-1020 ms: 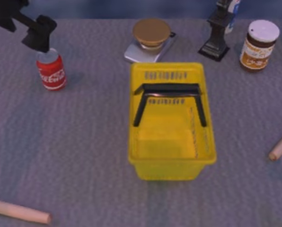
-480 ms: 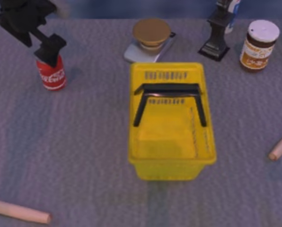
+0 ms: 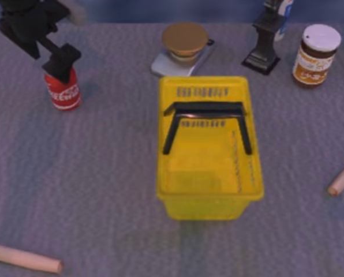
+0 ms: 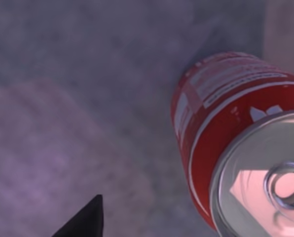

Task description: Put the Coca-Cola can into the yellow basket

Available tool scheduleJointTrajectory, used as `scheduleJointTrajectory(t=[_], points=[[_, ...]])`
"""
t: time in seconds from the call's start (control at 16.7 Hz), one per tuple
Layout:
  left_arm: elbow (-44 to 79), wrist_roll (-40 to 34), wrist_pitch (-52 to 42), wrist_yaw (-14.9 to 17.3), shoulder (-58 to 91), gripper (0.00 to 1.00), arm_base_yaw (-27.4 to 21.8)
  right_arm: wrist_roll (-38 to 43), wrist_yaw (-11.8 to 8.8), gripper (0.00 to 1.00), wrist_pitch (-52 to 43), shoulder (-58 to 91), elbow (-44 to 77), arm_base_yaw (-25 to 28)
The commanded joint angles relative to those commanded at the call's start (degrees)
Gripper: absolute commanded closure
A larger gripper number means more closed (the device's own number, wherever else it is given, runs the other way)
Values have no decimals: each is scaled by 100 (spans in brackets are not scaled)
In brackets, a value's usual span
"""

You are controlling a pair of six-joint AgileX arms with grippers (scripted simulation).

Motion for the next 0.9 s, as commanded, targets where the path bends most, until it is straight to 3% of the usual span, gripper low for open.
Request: scheduleJointTrajectory(t=[0.54, 0.84, 0.9], points=[[-1594, -26, 1309, -11, -278, 0, -37, 0, 0, 0, 0, 0, 0, 0], [-1703, -28, 1412, -11, -297, 0, -39, 0, 0, 0, 0, 0, 0, 0], [-1703, -28, 1412, -11, -297, 8, -39, 0, 0, 0, 0, 0, 0, 0]])
